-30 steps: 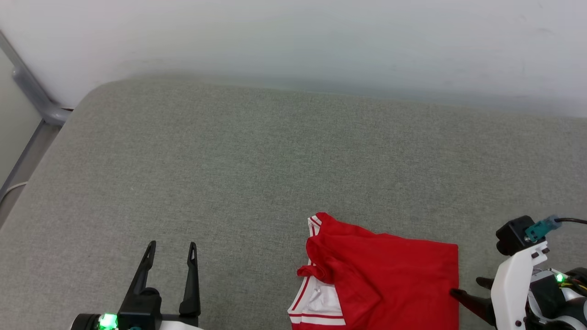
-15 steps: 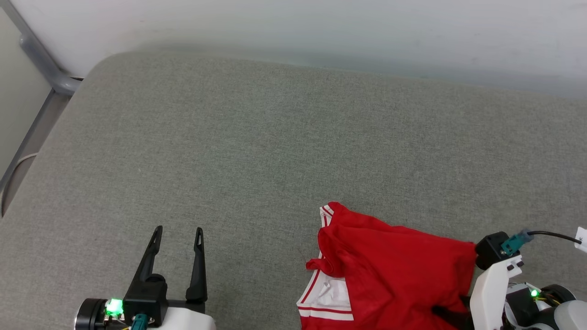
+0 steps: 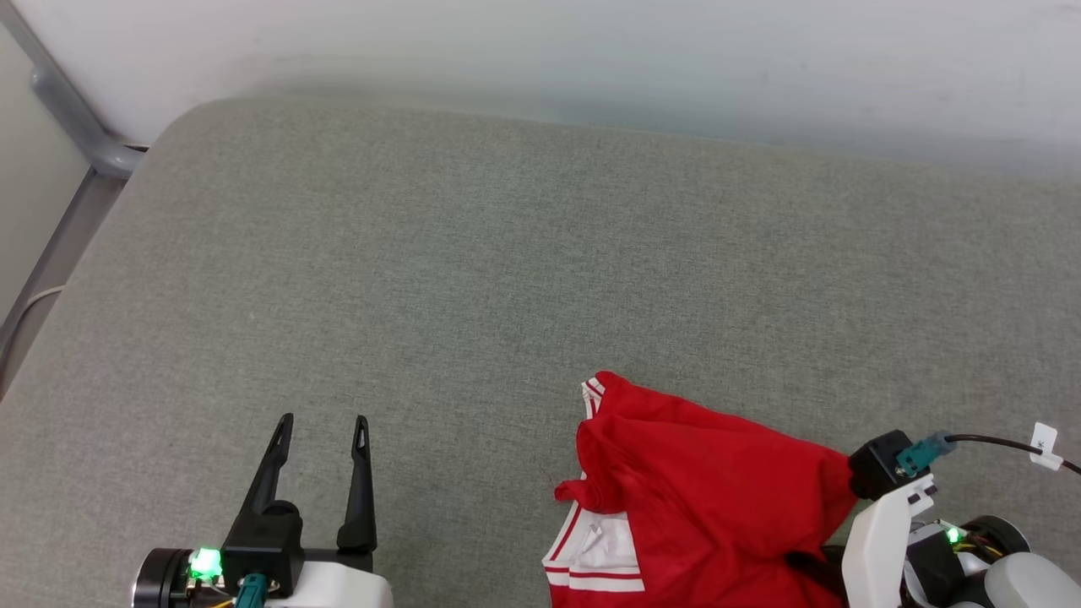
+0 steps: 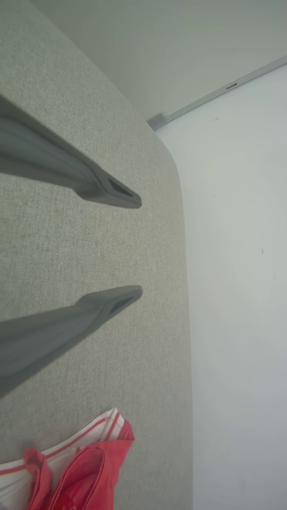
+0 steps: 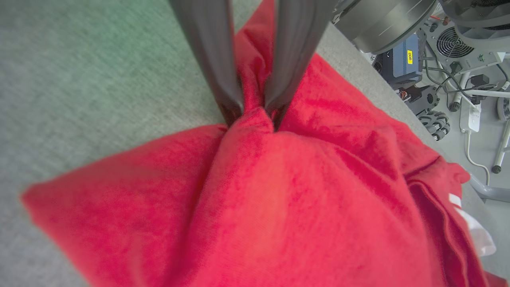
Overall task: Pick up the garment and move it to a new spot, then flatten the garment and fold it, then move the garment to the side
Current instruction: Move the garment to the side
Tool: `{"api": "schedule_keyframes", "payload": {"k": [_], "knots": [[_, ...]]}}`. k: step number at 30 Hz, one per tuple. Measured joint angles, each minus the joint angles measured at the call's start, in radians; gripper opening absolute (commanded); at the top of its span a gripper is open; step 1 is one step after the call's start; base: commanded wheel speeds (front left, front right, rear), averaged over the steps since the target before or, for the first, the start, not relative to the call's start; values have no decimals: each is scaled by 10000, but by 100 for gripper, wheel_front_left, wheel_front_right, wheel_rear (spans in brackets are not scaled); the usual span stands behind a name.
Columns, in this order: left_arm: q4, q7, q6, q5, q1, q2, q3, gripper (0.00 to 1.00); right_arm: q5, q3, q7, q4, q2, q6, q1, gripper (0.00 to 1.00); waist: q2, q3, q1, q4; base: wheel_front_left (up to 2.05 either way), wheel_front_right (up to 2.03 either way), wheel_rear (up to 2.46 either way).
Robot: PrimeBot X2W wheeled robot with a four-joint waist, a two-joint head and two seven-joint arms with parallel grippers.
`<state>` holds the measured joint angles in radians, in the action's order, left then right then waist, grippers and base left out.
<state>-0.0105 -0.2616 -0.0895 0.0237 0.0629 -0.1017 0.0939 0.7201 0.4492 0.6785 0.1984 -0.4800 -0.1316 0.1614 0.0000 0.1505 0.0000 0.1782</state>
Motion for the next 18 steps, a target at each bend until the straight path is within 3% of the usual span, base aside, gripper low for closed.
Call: {"api": "schedule_keyframes", "payload": {"k": [9, 18], "knots": [[46, 0, -71, 2, 135, -15, -102, 100, -100, 268, -773, -77, -376, -4, 605, 0, 0, -75, 0, -471, 0, 0, 0], [146, 0, -77, 54, 161, -21, -178, 100, -387, 205, -1335, -56, -1175, 0, 1305, 0, 0, 12, 1, -1630, 0, 0, 0]]}}
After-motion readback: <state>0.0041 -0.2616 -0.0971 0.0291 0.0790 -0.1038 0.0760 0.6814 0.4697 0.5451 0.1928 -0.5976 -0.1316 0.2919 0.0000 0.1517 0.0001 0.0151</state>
